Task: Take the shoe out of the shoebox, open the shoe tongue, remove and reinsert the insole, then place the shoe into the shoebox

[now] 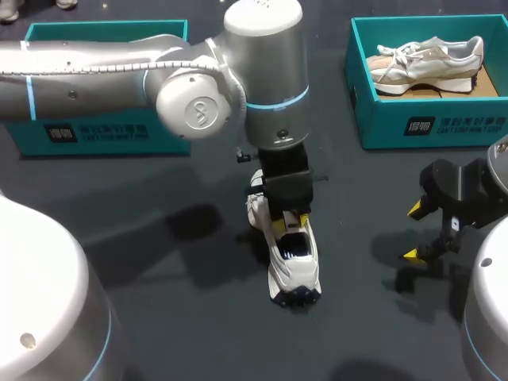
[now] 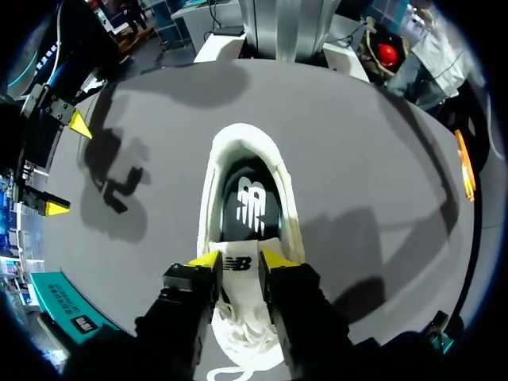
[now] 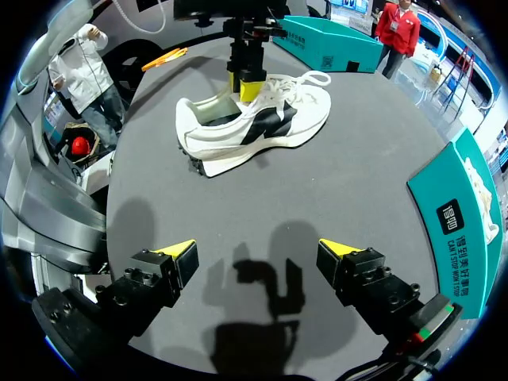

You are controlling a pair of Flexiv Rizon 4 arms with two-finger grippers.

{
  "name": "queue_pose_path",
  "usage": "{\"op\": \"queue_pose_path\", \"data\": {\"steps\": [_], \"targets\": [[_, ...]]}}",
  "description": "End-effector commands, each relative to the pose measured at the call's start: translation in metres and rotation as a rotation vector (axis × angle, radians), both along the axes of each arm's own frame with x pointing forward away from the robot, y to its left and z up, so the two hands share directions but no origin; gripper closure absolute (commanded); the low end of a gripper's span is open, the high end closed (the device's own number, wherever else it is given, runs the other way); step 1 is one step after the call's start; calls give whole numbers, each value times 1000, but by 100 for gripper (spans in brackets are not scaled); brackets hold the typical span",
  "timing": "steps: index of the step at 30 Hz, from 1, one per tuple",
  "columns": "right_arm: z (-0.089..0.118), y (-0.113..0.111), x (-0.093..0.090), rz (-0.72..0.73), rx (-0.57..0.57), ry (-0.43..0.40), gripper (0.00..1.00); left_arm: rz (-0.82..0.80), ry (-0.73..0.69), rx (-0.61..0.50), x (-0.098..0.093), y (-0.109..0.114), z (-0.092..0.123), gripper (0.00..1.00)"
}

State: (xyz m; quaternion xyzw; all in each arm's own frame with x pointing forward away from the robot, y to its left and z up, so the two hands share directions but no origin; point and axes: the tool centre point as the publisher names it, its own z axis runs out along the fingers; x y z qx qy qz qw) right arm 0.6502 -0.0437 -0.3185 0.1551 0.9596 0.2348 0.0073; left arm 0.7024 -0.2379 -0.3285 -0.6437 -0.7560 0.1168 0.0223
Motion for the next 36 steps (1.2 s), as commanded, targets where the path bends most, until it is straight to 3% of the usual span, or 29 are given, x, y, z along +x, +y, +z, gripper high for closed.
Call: {"op": "queue_pose_path", "data": {"steps": [1, 3, 4, 6, 9, 22, 26, 30, 36], "targets": [[1, 0, -2, -2, -3, -2, 0, 26, -42, -7, -10, 20, 38, 67], [1, 0, -2, -2, -3, -2, 0, 45, -44, 6, -12, 22, 48, 62], [1, 0, -2, -2, -3, -2, 0, 56, -43, 10, -15, 23, 52, 54], [1, 0, -2, -2, -3, -2, 0, 95, -29, 51, -18, 24, 58, 0], [1, 0, -2, -2, -3, -2, 0, 142, -37, 123, -18, 29, 71, 0], [1, 0, -2, -2, -3, -2, 0, 142, -37, 123, -18, 29, 71, 0], [1, 0, -2, -2, -3, -2, 0, 290, 49, 63, -40, 46, 74, 0], [1, 0, -2, -2, -3, -2, 0, 694, -18, 54, -56, 58, 81, 0], [1, 0, -2, -2, -3, -2, 0, 694, -18, 54, -56, 58, 81, 0]]}}
